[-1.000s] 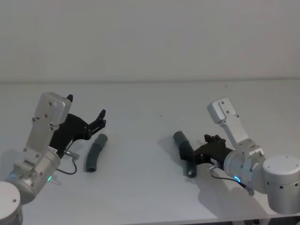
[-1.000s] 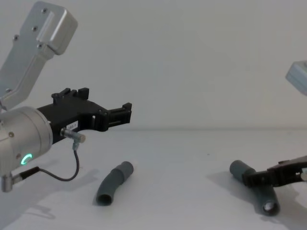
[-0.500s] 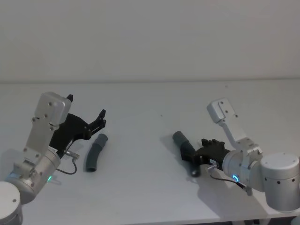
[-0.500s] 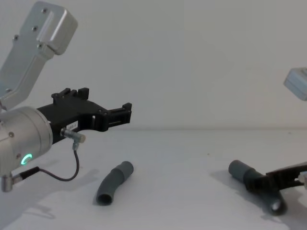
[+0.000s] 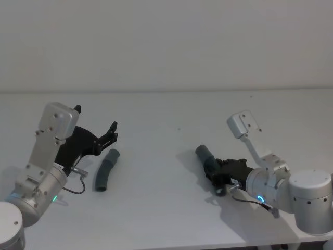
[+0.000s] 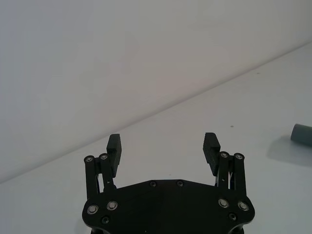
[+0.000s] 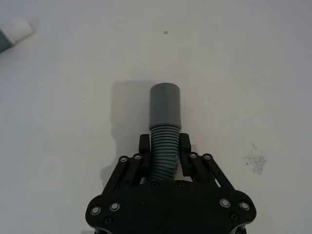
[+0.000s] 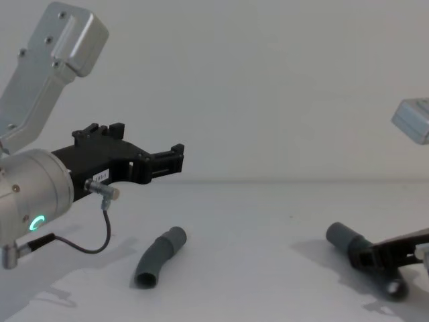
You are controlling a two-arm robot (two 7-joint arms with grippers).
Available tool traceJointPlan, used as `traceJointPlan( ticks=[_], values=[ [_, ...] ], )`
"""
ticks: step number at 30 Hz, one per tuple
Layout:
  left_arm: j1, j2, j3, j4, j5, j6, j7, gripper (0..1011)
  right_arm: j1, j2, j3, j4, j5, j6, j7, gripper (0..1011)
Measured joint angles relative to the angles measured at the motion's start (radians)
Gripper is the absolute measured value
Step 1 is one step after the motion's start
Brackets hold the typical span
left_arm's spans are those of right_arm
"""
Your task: Use both hands to pick up one end of the pipe from the table, align the ends, and insert them.
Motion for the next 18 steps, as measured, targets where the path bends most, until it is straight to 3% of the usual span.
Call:
traceJointPlan(
  ticks=[5,18],
  values=[
    [0.000,0.000,0.000,0.000,0.000,0.000,0.000,1001,0.001,0.008,-0.006,0.003,-0.004,-0.017,0.022,258],
    [0.000,0.000,0.000,0.000,0.000,0.000,0.000,1001,0.001,0.017,-0.007,0.012,-0.007,-0.108,0.073,244]
  ],
)
